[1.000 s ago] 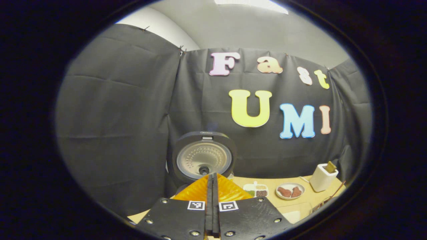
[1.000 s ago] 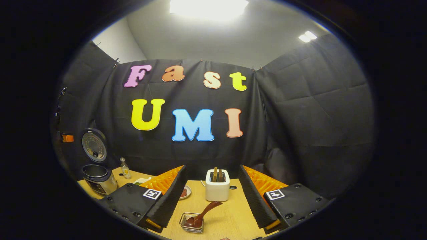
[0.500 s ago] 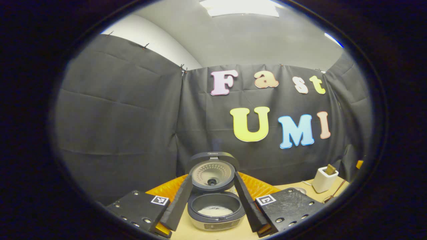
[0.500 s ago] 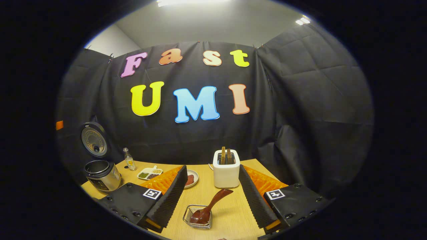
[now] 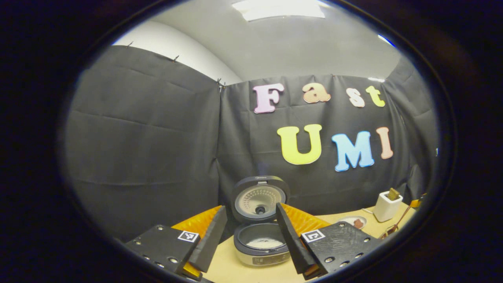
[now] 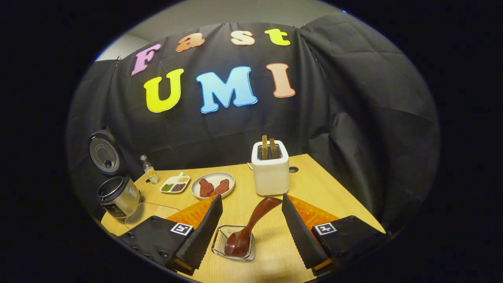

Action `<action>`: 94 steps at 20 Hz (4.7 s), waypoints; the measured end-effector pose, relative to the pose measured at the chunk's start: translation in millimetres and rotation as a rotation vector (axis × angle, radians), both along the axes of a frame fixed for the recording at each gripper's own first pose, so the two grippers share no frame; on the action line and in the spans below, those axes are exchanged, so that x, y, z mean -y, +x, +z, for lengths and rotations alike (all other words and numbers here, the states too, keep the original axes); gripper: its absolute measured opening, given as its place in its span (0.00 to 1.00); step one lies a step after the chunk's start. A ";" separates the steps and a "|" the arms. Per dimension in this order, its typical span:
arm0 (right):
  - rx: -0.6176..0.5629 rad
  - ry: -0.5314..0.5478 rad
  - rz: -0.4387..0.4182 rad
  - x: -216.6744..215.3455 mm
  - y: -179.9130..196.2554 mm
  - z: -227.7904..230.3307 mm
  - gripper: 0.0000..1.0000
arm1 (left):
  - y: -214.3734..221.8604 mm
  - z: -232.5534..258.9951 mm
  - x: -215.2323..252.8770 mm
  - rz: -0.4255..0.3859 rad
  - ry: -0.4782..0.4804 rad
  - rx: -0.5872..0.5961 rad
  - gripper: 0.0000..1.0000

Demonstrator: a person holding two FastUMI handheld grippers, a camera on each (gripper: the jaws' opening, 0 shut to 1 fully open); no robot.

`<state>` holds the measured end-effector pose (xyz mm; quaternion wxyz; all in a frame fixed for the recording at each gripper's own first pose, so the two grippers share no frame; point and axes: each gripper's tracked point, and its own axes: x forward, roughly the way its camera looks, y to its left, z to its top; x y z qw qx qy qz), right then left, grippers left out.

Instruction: Close the left gripper, press the button to open the rice cooker; take a wooden spoon from the chopstick holder with the right hand, scoop a spoonful of rice and pour it into the rice cooker, then put the wooden spoon back into the chopstick holder.

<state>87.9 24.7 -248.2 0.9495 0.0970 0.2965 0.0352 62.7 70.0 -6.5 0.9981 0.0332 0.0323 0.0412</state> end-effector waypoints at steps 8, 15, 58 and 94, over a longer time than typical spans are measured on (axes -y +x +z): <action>-0.188 0.136 -0.046 -8.3 5.8 -67.8 0.87 | -15.5 -7.9 -31.0 0.050 0.021 -0.017 0.77; -0.309 0.293 -0.091 -25.3 11.5 -99.3 0.35 | -16.7 -21.7 -47.3 0.073 0.024 -0.039 0.77; 0.080 -0.217 0.381 -253.6 9.3 -22.5 0.10 | 47.8 -80.1 -119.9 0.061 -0.003 -0.103 0.80; -0.303 0.765 -0.025 -252.5 5.0 -18.7 0.10 | 61.4 -86.1 -98.1 0.024 -0.043 -0.103 0.77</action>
